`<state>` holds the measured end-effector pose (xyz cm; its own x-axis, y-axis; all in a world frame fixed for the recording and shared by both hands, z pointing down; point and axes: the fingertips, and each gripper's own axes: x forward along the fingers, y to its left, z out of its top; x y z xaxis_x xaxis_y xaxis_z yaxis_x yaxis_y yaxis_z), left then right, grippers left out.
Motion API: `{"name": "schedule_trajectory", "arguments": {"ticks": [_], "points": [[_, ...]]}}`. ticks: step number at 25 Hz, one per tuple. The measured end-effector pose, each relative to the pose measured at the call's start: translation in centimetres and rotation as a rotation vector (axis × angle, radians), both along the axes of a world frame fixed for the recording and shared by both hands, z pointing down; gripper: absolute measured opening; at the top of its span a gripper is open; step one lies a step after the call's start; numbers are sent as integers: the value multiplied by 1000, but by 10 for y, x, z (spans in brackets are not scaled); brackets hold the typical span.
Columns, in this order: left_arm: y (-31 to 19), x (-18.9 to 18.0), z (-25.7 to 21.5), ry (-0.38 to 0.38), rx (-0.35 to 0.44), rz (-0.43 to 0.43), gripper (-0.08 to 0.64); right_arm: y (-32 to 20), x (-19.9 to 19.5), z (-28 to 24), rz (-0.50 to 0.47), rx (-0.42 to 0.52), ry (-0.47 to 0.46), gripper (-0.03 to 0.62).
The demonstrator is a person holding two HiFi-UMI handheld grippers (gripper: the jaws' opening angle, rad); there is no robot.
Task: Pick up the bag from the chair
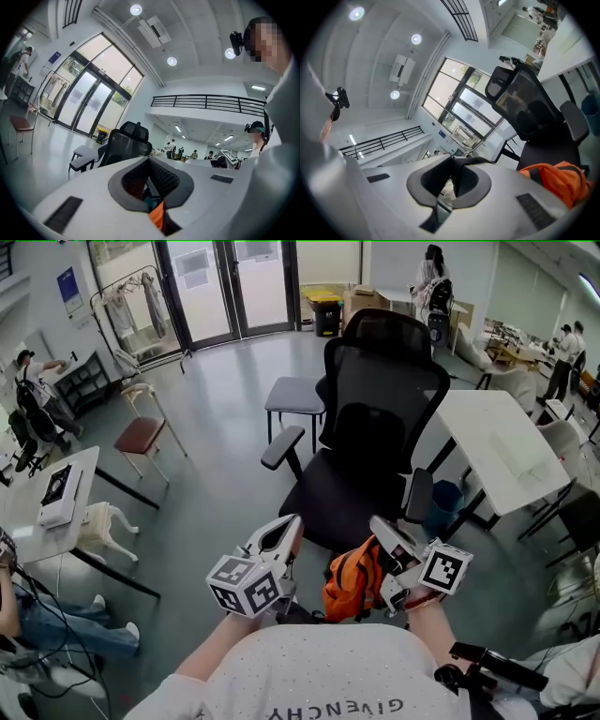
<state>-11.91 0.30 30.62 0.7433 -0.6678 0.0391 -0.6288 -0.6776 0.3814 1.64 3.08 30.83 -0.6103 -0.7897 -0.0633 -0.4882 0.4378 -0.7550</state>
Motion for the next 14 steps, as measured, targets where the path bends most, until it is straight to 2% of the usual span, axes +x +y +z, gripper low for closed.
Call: {"name": "schedule_trajectory", "arguments": {"ticks": [14], "points": [[14,-4,0,-17,-11,-23,2,10,-10,7,-52,-4,32,-4]]}}
